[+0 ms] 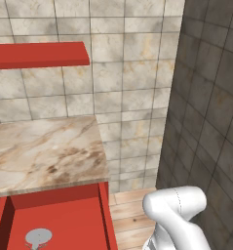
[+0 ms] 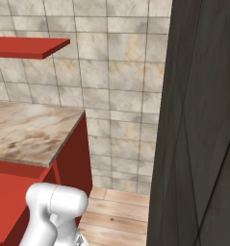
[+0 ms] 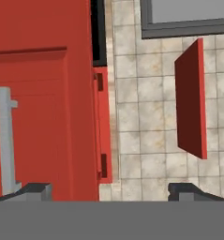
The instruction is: Take the pizza cutter from the drawer on the left and place it on the dining counter for cutting.
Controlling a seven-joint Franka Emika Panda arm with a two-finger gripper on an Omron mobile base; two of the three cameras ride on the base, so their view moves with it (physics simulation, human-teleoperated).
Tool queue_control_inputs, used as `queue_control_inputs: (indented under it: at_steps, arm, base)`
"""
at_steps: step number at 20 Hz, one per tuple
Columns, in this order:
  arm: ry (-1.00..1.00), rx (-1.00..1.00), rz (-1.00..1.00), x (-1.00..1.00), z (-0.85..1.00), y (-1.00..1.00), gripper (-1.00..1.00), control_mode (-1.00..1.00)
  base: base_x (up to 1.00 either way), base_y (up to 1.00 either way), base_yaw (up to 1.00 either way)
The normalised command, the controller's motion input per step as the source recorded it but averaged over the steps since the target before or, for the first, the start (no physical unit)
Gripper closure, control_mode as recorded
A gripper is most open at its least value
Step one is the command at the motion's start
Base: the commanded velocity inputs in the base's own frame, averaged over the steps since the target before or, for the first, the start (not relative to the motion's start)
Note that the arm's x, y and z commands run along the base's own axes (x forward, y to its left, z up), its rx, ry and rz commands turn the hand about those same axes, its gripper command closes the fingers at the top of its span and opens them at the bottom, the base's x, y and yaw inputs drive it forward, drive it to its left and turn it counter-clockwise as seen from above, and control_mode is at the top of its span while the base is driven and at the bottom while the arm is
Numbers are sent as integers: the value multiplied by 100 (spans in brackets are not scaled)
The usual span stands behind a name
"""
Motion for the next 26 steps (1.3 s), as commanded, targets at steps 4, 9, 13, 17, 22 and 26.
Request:
queue_control_inputs:
  at_steps: [4,9,13,17,22,26]
  arm:
    - [-1,1,-3,1,74,-27,-100,-100]
    - [0,0,0,0,81,-25,-100,-100]
    - [0,4,0,21,87,-24,-100,-100]
    - [8,10,-1,62,80,-30,-100,-100]
    - [11,16,-1,98,68,-33,-100,-100]
    - [17,18,0,100,46,-38,-100,-100]
  base:
    - [0,0,0]
    - [0,0,0]
    - [0,0,0]
    - [0,0,0]
    - [0,0,0]
    - [0,0,0]
